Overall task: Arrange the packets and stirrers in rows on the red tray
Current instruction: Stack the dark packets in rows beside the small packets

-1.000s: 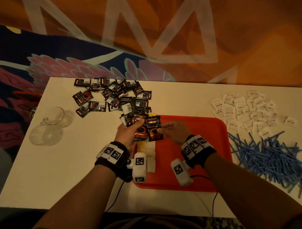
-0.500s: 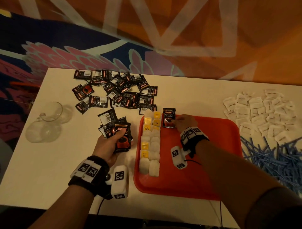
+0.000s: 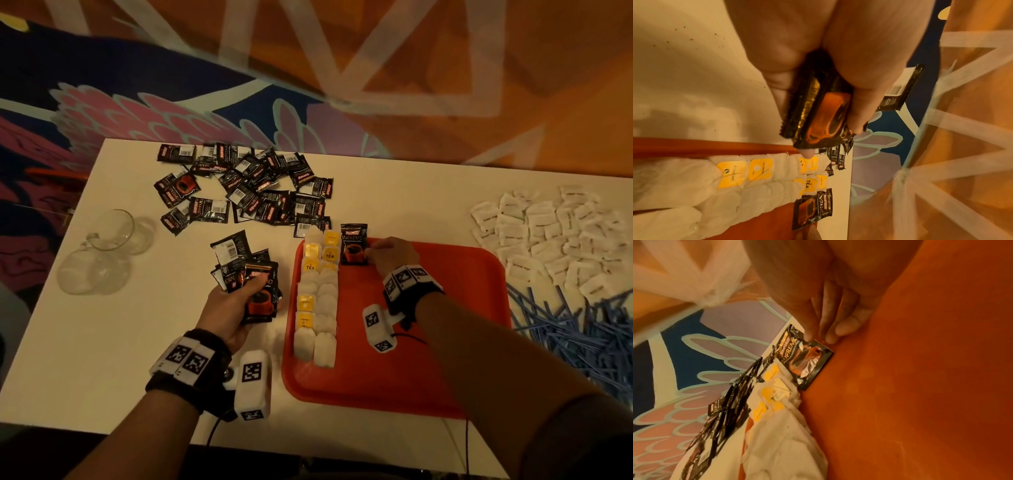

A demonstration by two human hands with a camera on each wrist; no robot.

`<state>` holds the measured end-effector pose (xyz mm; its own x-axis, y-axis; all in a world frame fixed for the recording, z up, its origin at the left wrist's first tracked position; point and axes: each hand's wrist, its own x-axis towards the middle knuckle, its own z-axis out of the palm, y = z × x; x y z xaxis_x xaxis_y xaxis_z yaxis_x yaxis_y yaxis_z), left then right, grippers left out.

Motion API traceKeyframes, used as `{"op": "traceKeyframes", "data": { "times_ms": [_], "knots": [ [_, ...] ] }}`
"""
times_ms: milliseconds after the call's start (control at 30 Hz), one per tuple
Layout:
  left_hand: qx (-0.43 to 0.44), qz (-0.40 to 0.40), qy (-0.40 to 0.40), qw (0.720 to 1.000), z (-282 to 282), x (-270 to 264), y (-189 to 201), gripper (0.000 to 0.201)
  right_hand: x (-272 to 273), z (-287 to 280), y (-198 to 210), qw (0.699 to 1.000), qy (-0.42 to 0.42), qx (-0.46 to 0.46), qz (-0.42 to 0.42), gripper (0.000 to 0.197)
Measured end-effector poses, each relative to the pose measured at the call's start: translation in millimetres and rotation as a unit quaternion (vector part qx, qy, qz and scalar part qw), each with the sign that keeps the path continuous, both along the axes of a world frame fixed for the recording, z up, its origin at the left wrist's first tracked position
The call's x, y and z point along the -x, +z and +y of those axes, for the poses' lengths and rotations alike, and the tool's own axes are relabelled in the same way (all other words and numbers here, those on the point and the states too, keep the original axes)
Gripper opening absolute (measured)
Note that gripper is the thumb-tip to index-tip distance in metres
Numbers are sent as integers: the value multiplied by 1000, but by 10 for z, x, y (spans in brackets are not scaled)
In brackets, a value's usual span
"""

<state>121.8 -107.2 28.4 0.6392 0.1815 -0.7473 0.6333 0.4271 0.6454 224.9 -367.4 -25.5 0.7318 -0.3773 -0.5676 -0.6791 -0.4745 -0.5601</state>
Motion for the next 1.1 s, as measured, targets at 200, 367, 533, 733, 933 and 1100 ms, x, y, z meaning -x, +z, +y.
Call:
{"op": "traceKeyframes", "data": {
  "times_ms": [200, 367, 533, 733, 933, 1100],
  "knots": [
    [11, 14, -34, 999, -164, -76, 122, 32, 147, 119, 401, 986, 141, -32, -84, 43],
    [12, 10, -89, 996, -414, -149, 287, 32, 416, 539, 1155, 817, 540, 16, -200, 105],
    [35, -32, -164, 985, -665, -154, 570, 22, 563, 728, 1383, 739, 643, 159, -125, 122],
    [136, -68, -178, 972, -651, -64, 861, 20, 639, 616, 1525, 764, 594, 142, -208, 95],
    [288, -119, -63, 948, -529, 95, 1010, 56, 721, 557, 1800, 783, 557, 64, -271, 81],
    [309, -167, -103, 931, -556, 134, 1143, 67, 836, 570, 1944, 767, 544, 13, -342, 76]
  ]
}}
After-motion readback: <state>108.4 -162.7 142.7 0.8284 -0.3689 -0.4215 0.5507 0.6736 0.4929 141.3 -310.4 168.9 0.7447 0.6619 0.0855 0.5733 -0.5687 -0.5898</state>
